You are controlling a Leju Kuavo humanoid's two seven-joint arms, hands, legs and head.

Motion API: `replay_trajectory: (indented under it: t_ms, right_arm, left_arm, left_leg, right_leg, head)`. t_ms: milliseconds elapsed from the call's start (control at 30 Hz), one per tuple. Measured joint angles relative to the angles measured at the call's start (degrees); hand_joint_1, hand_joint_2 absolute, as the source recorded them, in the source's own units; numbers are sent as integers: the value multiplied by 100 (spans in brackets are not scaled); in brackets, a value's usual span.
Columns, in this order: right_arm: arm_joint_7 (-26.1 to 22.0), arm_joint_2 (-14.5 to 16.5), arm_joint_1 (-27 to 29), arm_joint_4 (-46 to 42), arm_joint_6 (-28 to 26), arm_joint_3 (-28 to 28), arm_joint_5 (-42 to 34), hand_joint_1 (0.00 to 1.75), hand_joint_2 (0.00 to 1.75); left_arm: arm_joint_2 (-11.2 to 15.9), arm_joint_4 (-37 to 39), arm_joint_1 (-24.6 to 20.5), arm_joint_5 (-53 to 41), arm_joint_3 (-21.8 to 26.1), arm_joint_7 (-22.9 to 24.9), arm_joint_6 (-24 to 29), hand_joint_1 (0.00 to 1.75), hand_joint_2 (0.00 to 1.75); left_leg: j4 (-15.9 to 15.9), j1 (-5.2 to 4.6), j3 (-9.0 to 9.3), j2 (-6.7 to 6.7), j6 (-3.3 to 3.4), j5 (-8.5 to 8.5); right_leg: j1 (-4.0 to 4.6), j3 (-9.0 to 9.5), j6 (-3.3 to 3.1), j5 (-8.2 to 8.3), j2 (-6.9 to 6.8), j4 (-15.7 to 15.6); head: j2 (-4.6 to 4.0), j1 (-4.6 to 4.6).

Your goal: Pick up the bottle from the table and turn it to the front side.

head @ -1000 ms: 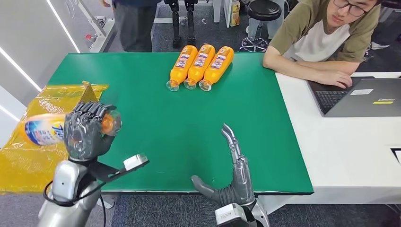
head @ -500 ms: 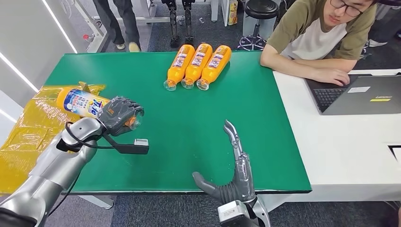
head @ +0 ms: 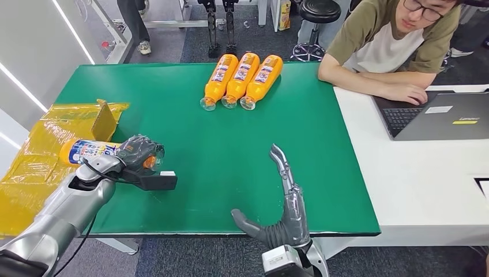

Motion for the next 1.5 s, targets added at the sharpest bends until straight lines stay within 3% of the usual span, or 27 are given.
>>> replay_trajectory:
  t_ms: [167,300,533,867,1000,1267,1400,1500]
  right_arm:
    - [13,49,47,-48,33,-44,69,0,175]
    - [22,80,76,-75,44,-64,126,0,175]
    - [38,110,119,-107,53,-109,203,0,175]
    - [43,111,121,-103,-8,-135,201,0,175]
    - [56,111,132,-103,-54,-139,193,0,175]
    - [93,103,309,-140,-259,-199,187,0,175]
    - [95,98,387,-166,-350,-228,193,0,175]
    - [96,85,488,-197,-418,-265,181,0,175]
  left_arm:
    - [-112,118,-6,6,0,121,3,168,175]
    - [-215,187,-10,-4,0,267,74,3,175]
    - [-361,257,-6,-4,0,480,238,0,175]
    - [-456,380,2,214,0,642,-96,0,175]
    - [-458,391,30,478,52,593,99,0,175]
    - [-632,256,254,2072,1100,-421,593,0,175]
    - [-714,-9,491,2903,1595,-1185,358,0,175]
    - [-738,-733,968,3891,2015,-1753,-8,0,175]
  left_leg:
    - [0,0,0,-1,0,0]
    - [0,0,-1,-1,0,0]
    - [0,0,-1,-1,0,0]
    - [0,0,-2,-1,0,0]
    - [0,0,-2,-1,-1,0]
    - [0,0,-2,-1,-1,0]
    - [-1,0,-2,0,-1,-1]
    - [-1,0,-2,7,-3,-4]
  right_leg:
    - [-1,0,0,0,-1,0]
    - [-1,-1,0,0,-1,0]
    - [-1,-1,0,0,-2,0]
    - [0,-1,0,0,-2,1]
    - [0,-2,0,0,-2,1]
    - [-1,-2,0,0,-2,0]
    - [-1,-2,0,0,-1,0]
    - [-2,-3,0,-1,7,0]
  head:
    - [0,-1]
    - [0,-1]
    - [0,-1]
    - [0,0]
    - [0,0]
    - [0,0]
    - [0,-1]
    - [0,-1]
